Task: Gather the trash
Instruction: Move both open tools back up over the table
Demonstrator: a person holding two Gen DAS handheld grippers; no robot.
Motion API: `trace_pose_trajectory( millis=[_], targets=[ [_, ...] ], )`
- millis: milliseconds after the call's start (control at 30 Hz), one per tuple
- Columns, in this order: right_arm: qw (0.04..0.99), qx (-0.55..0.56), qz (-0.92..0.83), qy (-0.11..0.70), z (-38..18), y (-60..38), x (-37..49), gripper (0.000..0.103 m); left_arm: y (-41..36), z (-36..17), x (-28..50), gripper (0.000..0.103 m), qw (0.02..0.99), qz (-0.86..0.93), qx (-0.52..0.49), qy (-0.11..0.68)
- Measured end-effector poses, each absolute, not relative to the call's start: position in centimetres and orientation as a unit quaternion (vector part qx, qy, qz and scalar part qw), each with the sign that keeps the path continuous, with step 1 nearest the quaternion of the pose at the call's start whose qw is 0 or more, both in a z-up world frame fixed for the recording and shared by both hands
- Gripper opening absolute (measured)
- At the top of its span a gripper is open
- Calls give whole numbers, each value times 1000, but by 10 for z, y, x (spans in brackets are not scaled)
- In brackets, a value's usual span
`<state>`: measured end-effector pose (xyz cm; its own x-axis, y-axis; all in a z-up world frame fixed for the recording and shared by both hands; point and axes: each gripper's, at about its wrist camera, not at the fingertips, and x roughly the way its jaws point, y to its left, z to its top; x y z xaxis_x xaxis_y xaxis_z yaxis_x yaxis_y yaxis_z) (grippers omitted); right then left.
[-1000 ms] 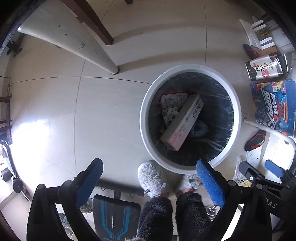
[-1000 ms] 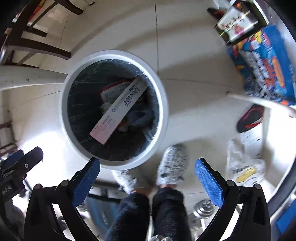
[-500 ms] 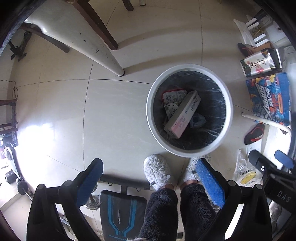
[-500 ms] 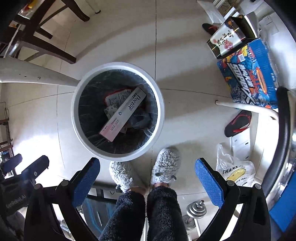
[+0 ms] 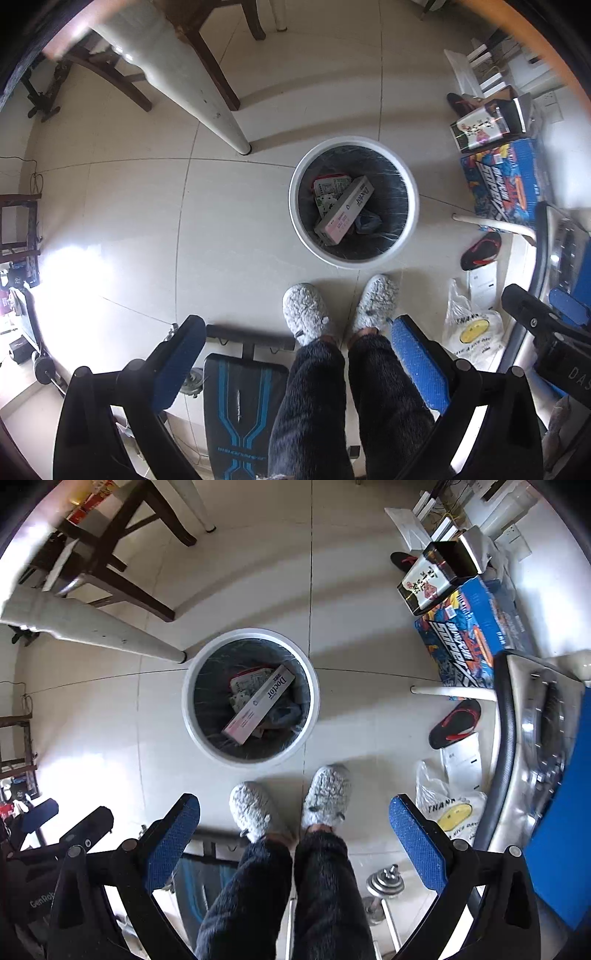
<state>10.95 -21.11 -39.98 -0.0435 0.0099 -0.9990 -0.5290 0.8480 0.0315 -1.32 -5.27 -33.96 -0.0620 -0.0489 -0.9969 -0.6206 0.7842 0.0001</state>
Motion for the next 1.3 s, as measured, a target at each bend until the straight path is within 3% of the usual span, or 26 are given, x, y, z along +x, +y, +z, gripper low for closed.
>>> trace_pose_trajectory(
  millis=[500,733,1067,1300],
  targets=[
    [682,-150,238,675,-197,-233,74,103,-58,-170,-29,103,687,237,-218,651],
    [712,-77,252,651,-105,-231,100,103,-39,-71,26,103,754,280,-164,571],
    [756,21,211,619,-25,-232,245,103,4,-12,200,103,775,293,-146,541],
    [752,37,143,642,-47,-230,400,103,27,-21,321,103,749,308,-157,565]
  ],
)
